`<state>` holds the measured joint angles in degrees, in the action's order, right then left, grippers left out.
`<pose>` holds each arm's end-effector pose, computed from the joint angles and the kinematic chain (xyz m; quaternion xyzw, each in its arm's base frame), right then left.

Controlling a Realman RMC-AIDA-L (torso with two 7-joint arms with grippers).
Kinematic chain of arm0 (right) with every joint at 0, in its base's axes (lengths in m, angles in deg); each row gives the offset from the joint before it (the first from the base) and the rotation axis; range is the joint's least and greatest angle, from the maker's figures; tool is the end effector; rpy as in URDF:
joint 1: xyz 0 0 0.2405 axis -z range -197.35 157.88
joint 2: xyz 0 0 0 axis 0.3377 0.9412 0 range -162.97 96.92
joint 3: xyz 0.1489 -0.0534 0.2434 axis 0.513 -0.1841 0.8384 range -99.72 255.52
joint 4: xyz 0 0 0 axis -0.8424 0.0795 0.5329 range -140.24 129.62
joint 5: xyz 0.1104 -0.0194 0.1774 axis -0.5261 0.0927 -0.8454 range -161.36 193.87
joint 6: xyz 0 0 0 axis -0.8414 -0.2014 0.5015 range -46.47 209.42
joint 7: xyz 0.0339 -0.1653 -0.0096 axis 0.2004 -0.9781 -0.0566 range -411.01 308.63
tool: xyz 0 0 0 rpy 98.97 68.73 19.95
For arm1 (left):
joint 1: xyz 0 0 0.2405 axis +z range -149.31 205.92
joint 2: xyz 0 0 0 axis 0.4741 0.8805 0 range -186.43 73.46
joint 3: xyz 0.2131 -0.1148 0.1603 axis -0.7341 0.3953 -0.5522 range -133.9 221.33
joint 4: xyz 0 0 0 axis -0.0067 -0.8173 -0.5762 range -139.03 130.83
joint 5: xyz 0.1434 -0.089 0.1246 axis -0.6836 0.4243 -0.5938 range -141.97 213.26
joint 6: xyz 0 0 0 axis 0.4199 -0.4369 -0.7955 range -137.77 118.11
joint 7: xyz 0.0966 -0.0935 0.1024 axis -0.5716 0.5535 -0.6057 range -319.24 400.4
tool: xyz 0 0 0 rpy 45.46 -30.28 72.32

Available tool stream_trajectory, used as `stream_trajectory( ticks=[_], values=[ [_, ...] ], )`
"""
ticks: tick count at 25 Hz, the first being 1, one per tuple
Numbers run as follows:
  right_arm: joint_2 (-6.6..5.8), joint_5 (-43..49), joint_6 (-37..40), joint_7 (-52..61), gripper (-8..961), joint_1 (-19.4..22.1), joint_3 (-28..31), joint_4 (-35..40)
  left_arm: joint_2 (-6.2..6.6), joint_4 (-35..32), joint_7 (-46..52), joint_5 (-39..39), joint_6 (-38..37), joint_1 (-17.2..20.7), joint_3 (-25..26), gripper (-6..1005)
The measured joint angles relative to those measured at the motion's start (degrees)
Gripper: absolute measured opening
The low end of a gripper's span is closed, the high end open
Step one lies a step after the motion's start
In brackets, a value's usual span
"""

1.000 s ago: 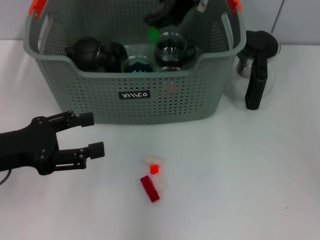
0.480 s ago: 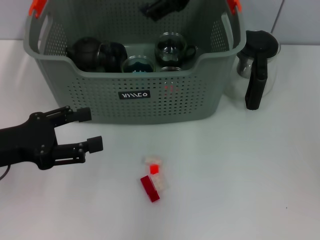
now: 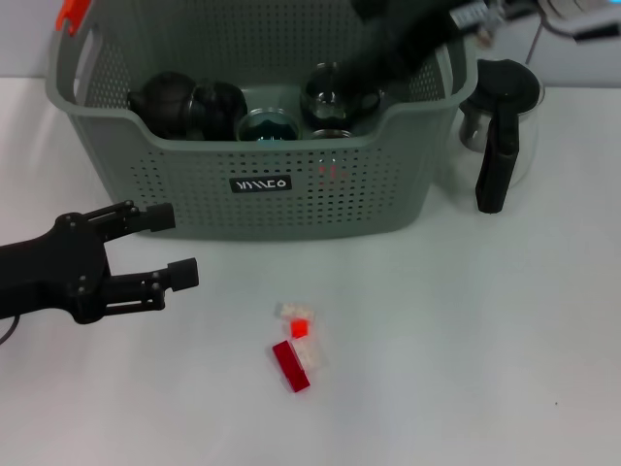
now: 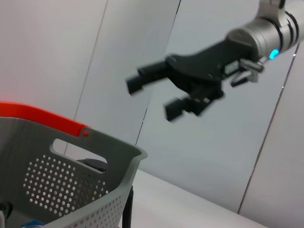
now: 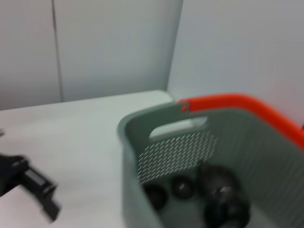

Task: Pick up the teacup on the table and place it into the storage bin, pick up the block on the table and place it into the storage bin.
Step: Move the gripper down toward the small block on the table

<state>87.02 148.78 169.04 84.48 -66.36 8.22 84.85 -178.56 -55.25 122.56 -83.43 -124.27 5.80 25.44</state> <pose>0.0464 0.4088 0.0027 -0.9760 0.0929 0.0422 0.1923 -0.2935 0.2807 0.0229 -0.9047 -0.2260 -0.3375 0.1288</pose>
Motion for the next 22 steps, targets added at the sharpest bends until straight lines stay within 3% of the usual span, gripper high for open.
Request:
stream_trajectory(
  ticks=[8,22],
  values=[
    [0.18,-3.10,8.25,1.48,939,3.67,0.51,-0.13,-0.01,0.01,-0.24,0.16,0.02,-0.10,0.00,889],
    [0.03,-1.28,9.17,2.91,926,3.71,-0.45,-11.64,-0.23,0.70,-0.89,-0.96,-0.22,-0.31,-0.59,888]
  ],
)
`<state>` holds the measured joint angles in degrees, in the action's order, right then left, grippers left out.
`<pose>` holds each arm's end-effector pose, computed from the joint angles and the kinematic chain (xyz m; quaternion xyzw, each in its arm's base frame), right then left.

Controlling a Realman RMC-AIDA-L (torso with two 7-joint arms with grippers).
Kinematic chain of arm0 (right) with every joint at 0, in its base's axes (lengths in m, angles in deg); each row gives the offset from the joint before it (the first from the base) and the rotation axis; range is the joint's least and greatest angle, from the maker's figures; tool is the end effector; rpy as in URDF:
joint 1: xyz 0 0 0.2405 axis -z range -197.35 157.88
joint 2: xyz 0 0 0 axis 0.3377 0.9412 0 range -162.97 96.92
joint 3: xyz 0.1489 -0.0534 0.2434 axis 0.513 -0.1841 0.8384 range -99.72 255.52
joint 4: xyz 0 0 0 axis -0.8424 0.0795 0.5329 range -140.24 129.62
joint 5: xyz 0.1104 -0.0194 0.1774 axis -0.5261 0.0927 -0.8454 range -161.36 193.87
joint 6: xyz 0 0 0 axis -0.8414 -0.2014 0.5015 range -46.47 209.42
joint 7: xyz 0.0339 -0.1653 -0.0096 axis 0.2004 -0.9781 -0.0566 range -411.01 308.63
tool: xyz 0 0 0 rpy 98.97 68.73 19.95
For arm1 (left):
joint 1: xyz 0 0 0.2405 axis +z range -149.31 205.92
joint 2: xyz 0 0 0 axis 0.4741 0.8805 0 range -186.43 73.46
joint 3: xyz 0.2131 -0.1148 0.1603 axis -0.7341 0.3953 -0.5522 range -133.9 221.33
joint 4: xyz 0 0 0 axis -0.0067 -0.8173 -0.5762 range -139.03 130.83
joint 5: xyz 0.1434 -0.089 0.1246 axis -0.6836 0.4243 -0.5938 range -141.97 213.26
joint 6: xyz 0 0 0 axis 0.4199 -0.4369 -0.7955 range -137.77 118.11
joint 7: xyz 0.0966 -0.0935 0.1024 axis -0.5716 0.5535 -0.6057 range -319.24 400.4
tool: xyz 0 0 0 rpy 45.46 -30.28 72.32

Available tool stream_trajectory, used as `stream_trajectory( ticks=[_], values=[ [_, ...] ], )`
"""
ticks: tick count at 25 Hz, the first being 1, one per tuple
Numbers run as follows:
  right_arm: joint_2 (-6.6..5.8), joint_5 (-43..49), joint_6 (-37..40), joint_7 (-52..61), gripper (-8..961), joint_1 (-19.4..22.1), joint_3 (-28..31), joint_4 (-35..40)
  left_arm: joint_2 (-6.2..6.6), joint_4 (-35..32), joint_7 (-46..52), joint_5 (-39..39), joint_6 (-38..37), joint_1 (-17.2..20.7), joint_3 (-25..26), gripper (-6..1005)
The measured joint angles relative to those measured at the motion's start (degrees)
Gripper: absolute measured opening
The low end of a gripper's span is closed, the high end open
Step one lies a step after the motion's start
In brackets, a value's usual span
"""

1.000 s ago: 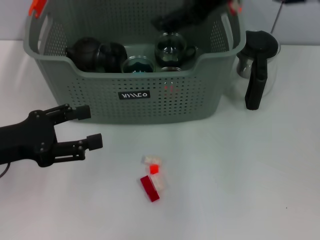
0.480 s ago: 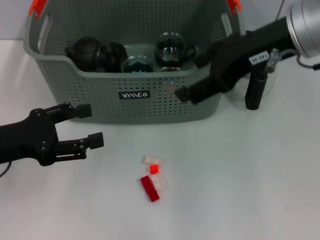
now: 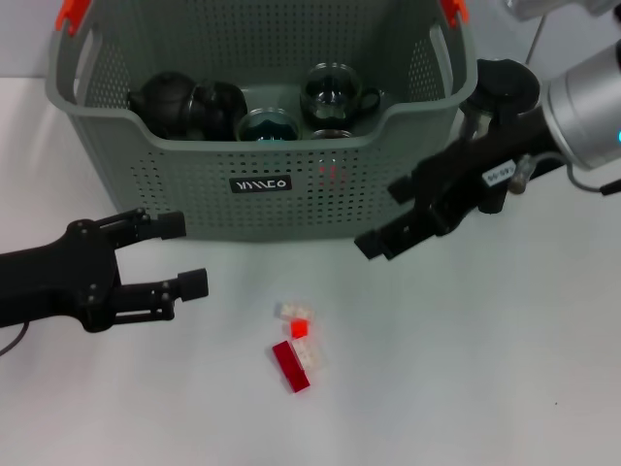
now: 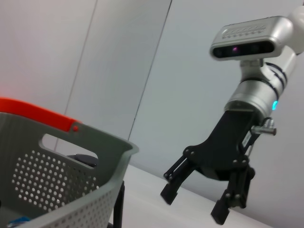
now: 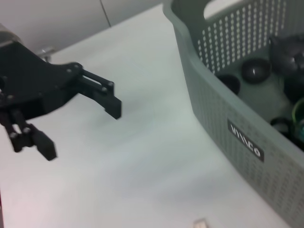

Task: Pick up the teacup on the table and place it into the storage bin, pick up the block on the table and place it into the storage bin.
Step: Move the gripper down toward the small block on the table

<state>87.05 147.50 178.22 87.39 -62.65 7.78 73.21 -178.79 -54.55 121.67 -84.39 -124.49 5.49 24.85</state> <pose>0.1193 0.3803 -0.0326 -0.9699 0.2327 -0.0296 0.0654 -0.2915 0.2795 0.0166 -0.9086 -0.2218 -0.3343 0.1162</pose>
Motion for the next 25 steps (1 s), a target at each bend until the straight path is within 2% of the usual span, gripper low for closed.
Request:
stream_trajectory(
  ticks=[4,10,15,25],
  values=[
    [0.05,0.41,-1.49,-0.30,922,-0.88,-2.16,-3.62,0.02,-0.15,-0.32,-0.65,-0.35,0.39,0.02,888],
    [0.18,0.42,-7.70,-0.82,916,-3.10,-8.69,-10.82,-0.04,-0.21,-1.04,-1.68,-0.39,0.62,-0.05,887],
    [0.24,0.41,-11.64,-0.93,912,-4.20,-13.21,-14.00,-0.05,-0.33,-1.71,-2.61,-0.66,0.91,-0.10,887],
    [0.26,1.41,-19.98,-1.16,902,-6.02,-23.15,-15.72,-0.23,-0.44,-2.36,-5.60,-1.35,1.46,-0.11,886]
  ],
)
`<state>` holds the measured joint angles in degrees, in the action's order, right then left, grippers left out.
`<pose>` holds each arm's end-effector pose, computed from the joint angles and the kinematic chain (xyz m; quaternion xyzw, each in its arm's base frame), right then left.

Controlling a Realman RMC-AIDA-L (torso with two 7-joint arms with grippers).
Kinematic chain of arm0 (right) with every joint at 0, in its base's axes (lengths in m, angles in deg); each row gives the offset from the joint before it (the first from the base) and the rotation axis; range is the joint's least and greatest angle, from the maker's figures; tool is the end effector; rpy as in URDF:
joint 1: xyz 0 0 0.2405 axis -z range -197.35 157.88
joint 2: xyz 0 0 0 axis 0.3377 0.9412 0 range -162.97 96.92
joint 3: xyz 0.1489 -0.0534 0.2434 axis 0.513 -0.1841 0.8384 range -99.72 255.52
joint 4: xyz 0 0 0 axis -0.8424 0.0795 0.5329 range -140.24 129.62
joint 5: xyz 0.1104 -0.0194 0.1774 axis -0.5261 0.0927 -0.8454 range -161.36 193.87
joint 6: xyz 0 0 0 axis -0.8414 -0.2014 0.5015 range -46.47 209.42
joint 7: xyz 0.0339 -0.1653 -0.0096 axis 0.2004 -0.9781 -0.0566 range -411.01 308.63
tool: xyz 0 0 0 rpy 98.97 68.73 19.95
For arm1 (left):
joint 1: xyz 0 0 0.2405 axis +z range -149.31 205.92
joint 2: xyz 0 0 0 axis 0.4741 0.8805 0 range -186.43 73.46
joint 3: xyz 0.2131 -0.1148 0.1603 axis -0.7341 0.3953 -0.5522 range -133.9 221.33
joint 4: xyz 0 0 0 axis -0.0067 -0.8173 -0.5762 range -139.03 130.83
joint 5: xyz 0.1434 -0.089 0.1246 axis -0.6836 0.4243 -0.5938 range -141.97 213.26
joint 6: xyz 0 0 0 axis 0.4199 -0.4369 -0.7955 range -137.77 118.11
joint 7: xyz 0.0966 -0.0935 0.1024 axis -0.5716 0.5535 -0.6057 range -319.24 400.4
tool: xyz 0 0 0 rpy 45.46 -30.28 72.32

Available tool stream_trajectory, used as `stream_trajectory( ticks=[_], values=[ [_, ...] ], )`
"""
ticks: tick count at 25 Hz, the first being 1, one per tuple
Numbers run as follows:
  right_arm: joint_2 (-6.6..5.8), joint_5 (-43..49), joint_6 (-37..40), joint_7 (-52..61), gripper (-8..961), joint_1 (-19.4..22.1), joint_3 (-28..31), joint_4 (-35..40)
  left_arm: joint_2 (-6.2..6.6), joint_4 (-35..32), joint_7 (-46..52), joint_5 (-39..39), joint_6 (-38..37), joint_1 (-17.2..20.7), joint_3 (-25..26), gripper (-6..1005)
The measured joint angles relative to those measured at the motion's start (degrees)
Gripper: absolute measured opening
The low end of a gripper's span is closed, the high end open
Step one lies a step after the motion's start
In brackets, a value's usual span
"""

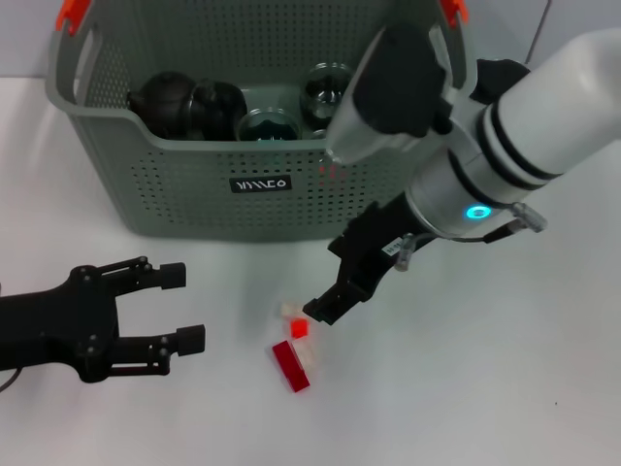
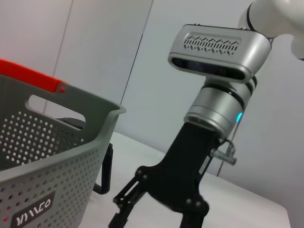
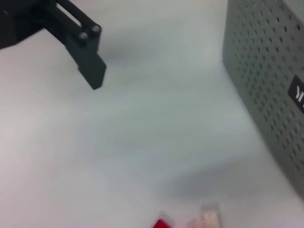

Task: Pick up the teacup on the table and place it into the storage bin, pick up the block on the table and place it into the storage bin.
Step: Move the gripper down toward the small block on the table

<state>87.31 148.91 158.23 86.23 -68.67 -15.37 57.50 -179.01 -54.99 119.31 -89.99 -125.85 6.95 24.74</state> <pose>0.1190 0.3847 -0.1261 -0.9795 0.1455 -0.1238 0.0638 -0.3041 0.2614 0.0070 -0.9216 -0.2302 -0.2983 0.0934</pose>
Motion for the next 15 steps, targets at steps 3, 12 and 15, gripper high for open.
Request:
stream_trajectory(
  ticks=[3,12,15],
  values=[
    [0.18,0.24,-2.83,0.00,900,-1.06,-2.96,-1.60,-0.08,0.05,-0.06,0.00,-0.01,0.15,0.22,886],
    [0.60,-0.20,-11.68,0.56,891,-3.51,-11.22,-6.58,-0.08,0.52,0.03,0.14,0.12,0.26,0.51,895],
    [0.66,-1.43,-14.46,0.53,889,-3.85,-12.90,-8.46,-0.14,0.53,-0.05,0.12,0.19,0.26,0.38,896]
  ],
)
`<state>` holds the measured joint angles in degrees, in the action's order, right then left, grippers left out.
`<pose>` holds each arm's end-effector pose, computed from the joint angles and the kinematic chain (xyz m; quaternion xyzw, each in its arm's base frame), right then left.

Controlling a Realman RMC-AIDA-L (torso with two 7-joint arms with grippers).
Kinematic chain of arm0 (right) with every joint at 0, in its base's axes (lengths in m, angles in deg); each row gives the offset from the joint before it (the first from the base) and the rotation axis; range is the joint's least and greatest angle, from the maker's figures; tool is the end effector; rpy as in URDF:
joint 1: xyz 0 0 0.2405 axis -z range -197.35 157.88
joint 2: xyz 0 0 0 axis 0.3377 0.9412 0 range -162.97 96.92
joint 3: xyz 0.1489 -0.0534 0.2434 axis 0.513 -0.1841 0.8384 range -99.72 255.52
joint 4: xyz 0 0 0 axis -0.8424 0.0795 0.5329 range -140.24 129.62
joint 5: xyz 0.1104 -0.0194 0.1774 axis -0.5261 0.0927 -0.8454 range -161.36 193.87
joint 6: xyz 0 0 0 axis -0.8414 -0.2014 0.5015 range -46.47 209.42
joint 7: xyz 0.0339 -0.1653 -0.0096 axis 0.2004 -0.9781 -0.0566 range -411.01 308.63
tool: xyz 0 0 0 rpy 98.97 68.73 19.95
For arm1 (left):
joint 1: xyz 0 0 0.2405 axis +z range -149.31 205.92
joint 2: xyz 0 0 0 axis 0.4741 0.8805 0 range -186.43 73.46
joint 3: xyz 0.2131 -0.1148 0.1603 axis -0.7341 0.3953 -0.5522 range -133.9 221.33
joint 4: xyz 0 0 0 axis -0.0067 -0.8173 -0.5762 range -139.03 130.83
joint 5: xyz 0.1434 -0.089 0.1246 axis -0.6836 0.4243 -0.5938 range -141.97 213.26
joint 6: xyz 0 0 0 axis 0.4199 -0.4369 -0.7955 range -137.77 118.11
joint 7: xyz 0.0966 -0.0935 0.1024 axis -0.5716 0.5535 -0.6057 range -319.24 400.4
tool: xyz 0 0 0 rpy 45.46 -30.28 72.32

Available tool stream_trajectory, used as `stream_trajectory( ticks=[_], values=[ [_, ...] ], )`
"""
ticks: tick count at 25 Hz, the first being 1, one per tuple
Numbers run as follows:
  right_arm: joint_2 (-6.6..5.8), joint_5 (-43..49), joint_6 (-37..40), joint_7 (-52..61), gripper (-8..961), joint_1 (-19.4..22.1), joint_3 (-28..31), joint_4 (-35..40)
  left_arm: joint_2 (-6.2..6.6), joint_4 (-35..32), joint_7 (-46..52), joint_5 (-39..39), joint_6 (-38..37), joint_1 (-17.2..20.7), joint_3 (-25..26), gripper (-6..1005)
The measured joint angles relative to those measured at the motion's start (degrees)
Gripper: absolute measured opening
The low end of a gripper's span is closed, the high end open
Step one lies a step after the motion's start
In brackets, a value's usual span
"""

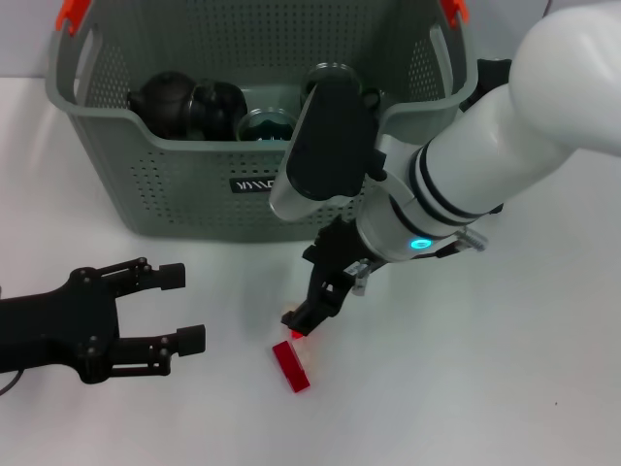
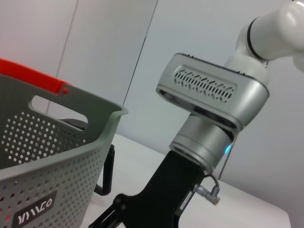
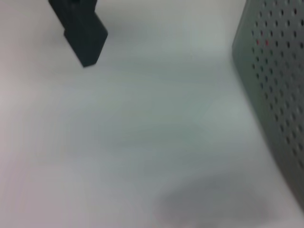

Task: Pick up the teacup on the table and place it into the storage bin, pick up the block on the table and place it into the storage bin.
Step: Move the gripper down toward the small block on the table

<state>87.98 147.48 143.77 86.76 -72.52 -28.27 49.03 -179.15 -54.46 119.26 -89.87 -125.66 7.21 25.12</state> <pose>0.1199 0.3869 -0.1717 -0.9811 0.0895 -0.1460 0.0905 -0.3052 0.2600 0.0056 -0.9184 -0.2354 -0.3033 0.0955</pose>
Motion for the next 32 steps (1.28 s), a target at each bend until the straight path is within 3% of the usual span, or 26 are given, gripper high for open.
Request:
stream_trajectory(
  ticks=[10,32],
  values=[
    [0.16,-4.06,-7.23,-0.46,879,-1.07,-4.57,-4.69,-0.03,0.10,-0.15,-0.05,0.34,-0.43,-0.29,894],
    [0.46,-4.43,-12.11,-1.19,859,-1.97,-8.87,-7.56,-0.12,0.23,-0.81,0.21,0.34,-0.61,-0.29,891]
  ],
)
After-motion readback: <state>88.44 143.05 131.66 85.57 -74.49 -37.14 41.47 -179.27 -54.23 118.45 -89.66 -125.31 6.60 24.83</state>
